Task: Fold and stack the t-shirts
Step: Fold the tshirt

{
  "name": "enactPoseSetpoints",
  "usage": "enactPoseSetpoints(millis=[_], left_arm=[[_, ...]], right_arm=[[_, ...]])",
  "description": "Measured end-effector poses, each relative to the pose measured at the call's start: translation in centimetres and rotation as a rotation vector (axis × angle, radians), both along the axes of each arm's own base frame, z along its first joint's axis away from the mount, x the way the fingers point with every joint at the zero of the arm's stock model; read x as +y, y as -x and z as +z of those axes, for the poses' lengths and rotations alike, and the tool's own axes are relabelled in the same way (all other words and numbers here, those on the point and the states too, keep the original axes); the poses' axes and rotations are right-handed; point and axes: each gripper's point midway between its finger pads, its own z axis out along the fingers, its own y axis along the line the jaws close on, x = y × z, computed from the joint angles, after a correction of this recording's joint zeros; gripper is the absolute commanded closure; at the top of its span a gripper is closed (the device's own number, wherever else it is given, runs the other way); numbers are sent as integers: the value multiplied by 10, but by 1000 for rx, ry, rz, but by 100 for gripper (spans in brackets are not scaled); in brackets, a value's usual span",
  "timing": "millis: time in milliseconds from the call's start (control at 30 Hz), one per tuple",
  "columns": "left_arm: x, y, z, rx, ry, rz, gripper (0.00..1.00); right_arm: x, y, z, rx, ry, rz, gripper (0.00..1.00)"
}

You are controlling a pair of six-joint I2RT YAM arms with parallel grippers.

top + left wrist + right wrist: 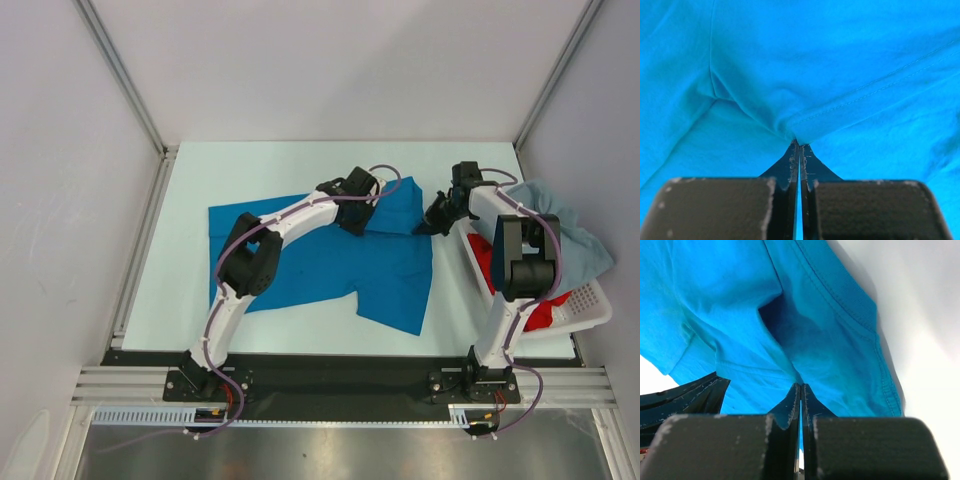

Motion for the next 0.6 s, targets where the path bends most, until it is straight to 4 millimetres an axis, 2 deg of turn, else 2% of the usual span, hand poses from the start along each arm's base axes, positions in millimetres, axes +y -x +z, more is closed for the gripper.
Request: enactPoseSetpoints(millis=[133, 400, 600], left_arm=[[4, 4, 4, 8, -5, -9, 99], [6, 4, 25, -14, 12, -13, 95], [11, 11, 18, 17, 3, -17, 92]], right_arm=[[-1, 1, 2, -8, 6, 8, 100], [-1, 6, 2, -5, 10, 18, 100], [1, 8, -1, 0, 11, 26, 100]])
